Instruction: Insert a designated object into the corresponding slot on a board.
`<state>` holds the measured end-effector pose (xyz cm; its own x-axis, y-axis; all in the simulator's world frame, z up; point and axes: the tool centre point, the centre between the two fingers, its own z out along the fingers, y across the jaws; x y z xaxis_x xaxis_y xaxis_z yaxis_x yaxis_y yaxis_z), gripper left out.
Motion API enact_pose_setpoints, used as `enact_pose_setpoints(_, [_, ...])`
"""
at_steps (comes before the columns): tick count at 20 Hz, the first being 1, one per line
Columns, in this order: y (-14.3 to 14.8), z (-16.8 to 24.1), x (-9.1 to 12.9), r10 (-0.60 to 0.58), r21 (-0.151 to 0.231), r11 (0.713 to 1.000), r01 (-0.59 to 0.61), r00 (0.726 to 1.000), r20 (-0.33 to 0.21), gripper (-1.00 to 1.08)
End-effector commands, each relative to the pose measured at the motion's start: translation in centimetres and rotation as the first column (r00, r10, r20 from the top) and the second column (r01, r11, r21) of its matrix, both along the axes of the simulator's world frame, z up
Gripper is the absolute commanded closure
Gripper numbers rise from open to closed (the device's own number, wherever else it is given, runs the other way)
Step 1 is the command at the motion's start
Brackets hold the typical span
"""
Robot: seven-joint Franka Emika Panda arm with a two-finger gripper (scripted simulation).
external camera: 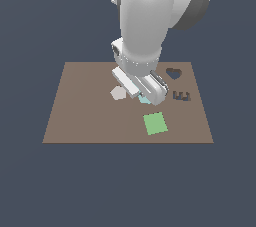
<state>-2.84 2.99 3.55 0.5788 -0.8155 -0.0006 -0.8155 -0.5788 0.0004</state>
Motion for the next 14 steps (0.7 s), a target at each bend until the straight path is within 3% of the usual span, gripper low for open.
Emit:
enact_pose_setpoints(1, [2.5, 0.1, -1.5, -0.003, 0.000, 1.000, 0.003, 1.000, 0.001, 1.08])
enact_pose_setpoints(8, [8.9, 0.3, -5.0, -0.011, 0.000, 1.000, 0.011, 1.000, 0.001, 1.08])
enact_pose_setpoints(14, [12.7, 0.5, -6.8, -0.016, 0.000, 1.000, 0.016, 1.000, 0.000, 1.08])
